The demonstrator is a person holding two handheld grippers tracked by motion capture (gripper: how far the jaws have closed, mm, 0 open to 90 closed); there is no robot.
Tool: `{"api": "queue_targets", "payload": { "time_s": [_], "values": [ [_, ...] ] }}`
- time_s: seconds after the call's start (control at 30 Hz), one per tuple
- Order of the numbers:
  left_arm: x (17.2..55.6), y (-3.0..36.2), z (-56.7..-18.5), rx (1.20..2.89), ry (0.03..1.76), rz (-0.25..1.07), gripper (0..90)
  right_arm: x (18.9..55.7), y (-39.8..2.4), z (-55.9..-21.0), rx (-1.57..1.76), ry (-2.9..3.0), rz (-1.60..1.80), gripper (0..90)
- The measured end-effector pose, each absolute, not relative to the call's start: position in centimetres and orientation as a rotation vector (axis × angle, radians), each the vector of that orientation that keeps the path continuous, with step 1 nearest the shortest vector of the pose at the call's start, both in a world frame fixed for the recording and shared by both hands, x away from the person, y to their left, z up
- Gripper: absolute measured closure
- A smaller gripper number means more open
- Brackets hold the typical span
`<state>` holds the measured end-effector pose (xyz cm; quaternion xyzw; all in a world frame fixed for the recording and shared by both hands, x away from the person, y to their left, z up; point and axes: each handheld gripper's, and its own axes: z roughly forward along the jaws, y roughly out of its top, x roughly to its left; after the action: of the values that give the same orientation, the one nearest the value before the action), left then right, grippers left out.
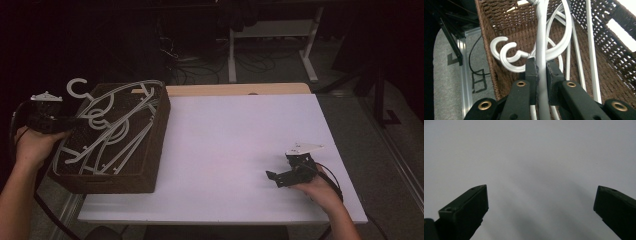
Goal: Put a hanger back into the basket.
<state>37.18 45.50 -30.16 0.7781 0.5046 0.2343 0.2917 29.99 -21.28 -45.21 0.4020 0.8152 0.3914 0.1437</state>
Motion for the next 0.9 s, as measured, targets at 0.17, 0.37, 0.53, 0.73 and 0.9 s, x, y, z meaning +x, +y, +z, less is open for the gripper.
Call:
{"api": "queue_targets", "payload": {
  "time_s": [0.17,0.37,0.53,0.73,0.9],
  "values": [
    [38.1,45.7,-30.7,2.099,1.357,0.628,82.3,30.0,-21.3,-45.3,1.157,2.350,1.124,0.0],
    [39.6,45.2,-32.1,2.144,1.360,0.623,82.3,29.9,-21.3,-45.3,1.159,2.352,1.113,0.0],
    [39.8,45.9,-33.6,2.158,1.386,0.535,82.0,29.9,-21.3,-45.4,1.163,2.354,1.108,0.0],
    [39.5,46.4,-34.2,2.104,1.410,0.521,58.8,29.9,-21.2,-45.3,1.159,2.354,1.106,0.0],
    [39.0,45.8,-33.4,2.049,1.357,0.503,47.1,29.9,-21.2,-45.1,1.158,2.351,1.111,0.0]
  ]
}}
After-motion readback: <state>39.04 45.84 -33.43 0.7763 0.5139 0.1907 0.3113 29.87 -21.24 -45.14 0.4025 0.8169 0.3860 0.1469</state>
